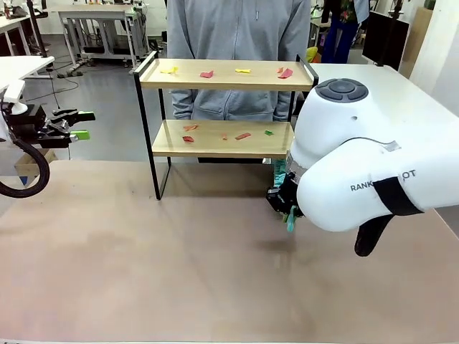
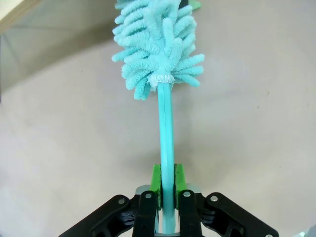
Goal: Clean the shelf.
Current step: Clean the specific section of the Shelf indicated by the human with the Duster.
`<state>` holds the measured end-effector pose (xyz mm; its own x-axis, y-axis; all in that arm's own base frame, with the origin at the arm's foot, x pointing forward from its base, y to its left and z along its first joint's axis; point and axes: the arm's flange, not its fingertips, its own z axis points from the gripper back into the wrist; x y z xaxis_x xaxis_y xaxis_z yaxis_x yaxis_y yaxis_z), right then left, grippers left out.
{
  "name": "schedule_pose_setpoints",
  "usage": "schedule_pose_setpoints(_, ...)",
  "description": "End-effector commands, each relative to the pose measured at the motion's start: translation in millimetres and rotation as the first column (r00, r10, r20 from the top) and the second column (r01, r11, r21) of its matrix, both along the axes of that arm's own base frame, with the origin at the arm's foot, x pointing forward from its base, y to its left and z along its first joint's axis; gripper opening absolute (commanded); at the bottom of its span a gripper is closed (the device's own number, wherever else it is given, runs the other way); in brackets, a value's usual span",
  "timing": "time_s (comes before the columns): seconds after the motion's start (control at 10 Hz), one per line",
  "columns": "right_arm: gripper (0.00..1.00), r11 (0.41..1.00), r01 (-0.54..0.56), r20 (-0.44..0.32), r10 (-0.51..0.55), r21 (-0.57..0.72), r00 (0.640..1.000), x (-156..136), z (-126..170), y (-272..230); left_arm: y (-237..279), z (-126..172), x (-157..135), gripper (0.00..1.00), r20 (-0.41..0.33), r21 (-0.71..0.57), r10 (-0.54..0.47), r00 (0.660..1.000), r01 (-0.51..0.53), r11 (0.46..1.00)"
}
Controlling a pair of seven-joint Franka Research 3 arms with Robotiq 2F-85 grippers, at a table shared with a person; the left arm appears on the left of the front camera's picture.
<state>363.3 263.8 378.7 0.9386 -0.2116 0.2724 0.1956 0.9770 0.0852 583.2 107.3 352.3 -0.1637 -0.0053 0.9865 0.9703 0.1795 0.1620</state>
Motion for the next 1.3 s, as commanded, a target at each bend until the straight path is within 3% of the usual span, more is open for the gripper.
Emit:
schedule_pose_setpoints(0.0,0.13,0.99,-0.139,0.008,0.139,-0.012,0.99,-10,10,-14,0,4,-2,1.0,0.005,-0.002,0.002,1.0,-0.002,1.0)
schedule_pose_setpoints(0.4,0.13,0.918,-0.397,-0.015,0.397,0.006,0.918,-23,24,-25,0,4,-2,1.0,0.005,-0.002,0.002,1.0,-0.002,1.0)
schedule_pose_setpoints(0.8,0.13,0.826,-0.563,0.022,0.563,0.027,0.826,-43,43,-43,0,4,-2,1.0,0.005,-0.002,0.002,1.0,-0.002,1.0)
schedule_pose_setpoints(0.9,0.13,0.788,-0.615,0.029,0.615,0.031,0.788,-50,47,-51,0,4,-2,1.0,0.005,-0.002,0.002,1.0,-0.002,1.0)
schedule_pose_setpoints(1.1,0.13,0.659,-0.748,0.003,0.75,0.085,0.661,-70,55,-70,0,4,-2,1.0,0.005,-0.002,0.002,1.0,-0.002,1.0)
schedule_pose_setpoints(1.2,0.13,0.621,-0.78,-0.014,0.783,0.076,0.622,-85,61,-73,0,4,-2,1.0,0.005,-0.002,0.002,1.0,-0.002,1.0)
